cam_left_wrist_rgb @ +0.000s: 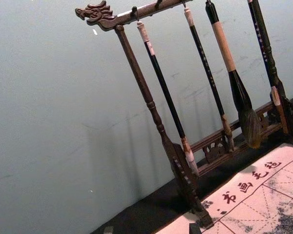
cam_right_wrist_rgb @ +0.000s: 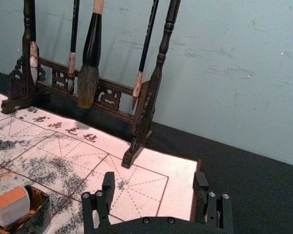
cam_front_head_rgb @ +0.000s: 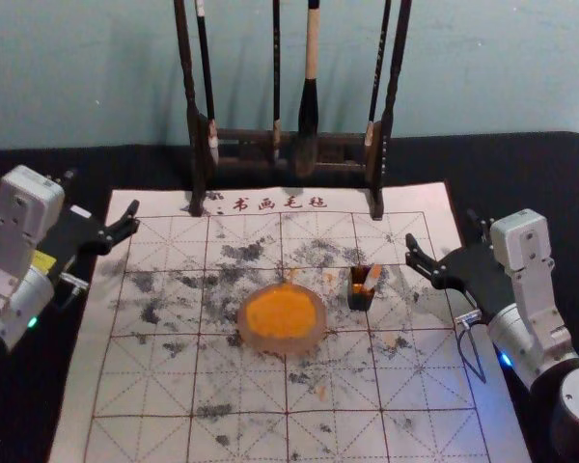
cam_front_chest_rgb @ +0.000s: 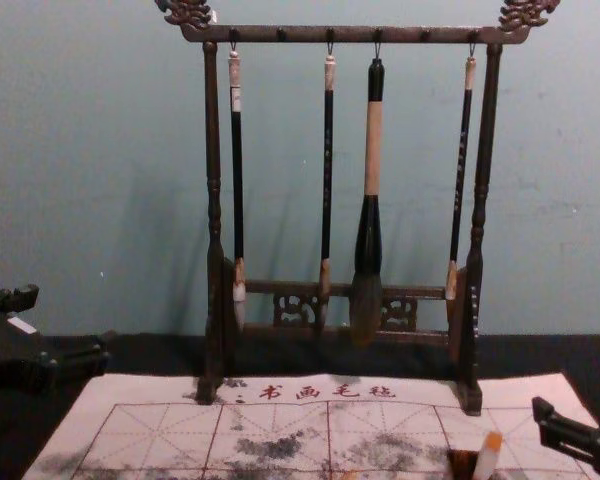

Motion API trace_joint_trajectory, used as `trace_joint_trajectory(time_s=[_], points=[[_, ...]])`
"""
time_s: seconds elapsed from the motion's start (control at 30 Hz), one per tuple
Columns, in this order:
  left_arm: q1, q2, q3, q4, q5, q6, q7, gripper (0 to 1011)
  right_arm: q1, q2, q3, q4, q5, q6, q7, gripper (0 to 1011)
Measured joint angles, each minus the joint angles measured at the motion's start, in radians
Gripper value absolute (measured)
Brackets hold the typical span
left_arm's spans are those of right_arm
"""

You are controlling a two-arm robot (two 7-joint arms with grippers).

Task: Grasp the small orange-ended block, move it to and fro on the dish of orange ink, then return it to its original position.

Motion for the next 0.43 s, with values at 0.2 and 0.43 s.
trace_joint_trajectory(time_s=[0.2, 0.43], points=[[0.0, 0.0, 0.0, 0.0, 0.0, 0.0, 0.0, 1001, 0.0, 0.0, 0.0, -0.001, 0.001, 0.0, 0.0, 1002], [0.0, 0.0, 0.0, 0.0, 0.0, 0.0, 0.0, 1001, 0.0, 0.0, 0.0, -0.001, 0.001, 0.0, 0.0, 1000]])
